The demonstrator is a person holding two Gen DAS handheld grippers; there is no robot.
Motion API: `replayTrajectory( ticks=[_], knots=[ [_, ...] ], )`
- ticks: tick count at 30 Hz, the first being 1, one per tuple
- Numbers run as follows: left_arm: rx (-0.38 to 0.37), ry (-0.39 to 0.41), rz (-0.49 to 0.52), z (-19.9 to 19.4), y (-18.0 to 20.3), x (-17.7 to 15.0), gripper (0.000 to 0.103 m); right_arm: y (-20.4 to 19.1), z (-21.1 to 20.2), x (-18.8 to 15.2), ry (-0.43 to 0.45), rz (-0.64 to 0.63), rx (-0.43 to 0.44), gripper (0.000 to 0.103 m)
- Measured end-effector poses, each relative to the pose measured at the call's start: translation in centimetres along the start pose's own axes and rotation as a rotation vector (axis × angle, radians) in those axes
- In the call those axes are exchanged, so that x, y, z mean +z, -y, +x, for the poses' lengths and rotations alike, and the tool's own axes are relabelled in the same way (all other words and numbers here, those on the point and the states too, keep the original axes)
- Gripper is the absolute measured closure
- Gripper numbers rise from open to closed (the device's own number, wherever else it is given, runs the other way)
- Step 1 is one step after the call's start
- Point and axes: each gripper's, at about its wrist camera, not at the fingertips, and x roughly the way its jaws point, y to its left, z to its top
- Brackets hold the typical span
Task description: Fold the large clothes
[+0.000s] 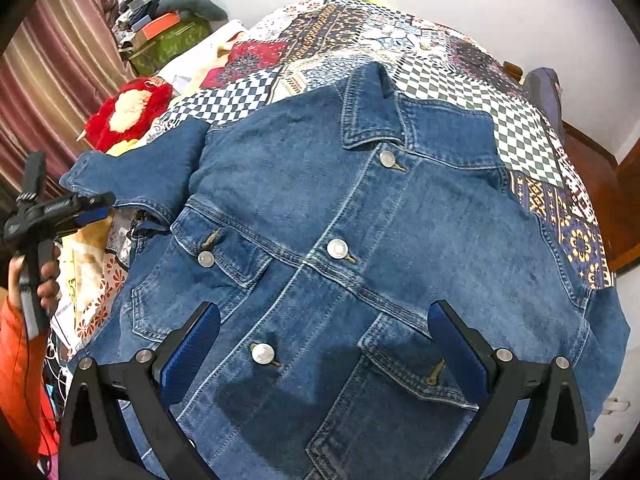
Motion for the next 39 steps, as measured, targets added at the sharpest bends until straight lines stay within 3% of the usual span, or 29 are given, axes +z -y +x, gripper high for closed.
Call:
replayTrajectory(
  ticks=[4,6,9,13,17,21,25,28,35,39],
  knots=[
    [0.08,0.028,-0.035,1.3,-1.7,1.6,0.046,-0.6,-0.3,0.1,0.013,-0.039,-0.032,0.0],
    [0.111,0.059,-0.009,1.2,-1.1,2.0,0.061,-0.6,-0.3,0.1,0.012,-0.044,-0.036,0.0],
    [0.181,0.114,0.088,0.4,1.1,2.3,0.08,-0.2,-0.2,0.1,0.008,-0.038,-0.047,0.0],
    [0.236,0.208,0.238,-1.5,6.1,2.4,0.087,1.2,0.2,0.1,-0.005,0.009,-0.035,0.0],
    [0.166,0.303,0.389,-4.1,12.3,1.6,0.087,2.4,-0.5,0.2,0.015,0.048,-0.028,0.0],
    [0.059,0.328,0.535,-5.2,18.8,-0.6,0.087,3.7,-2.5,0.4,0.064,0.078,-0.033,0.0],
    [-0.079,0.227,0.642,-2.7,24.6,-3.6,0.087,4.9,-4.5,0.2,0.103,0.108,-0.042,0.0],
    [-0.123,0.113,0.693,0.8,27.3,-6.2,0.087,6.1,-5.5,-0.5,0.114,0.127,-0.058,0.0],
    [-0.118,-0.146,0.806,8.7,29.8,-12.8,0.087,8.6,-6.1,-2.6,0.086,0.174,-0.086,0.0],
    [-0.114,-0.23,0.813,9.7,29.2,-14.6,0.087,9.2,-5.9,-3.4,0.074,0.18,-0.095,0.0]
  ],
)
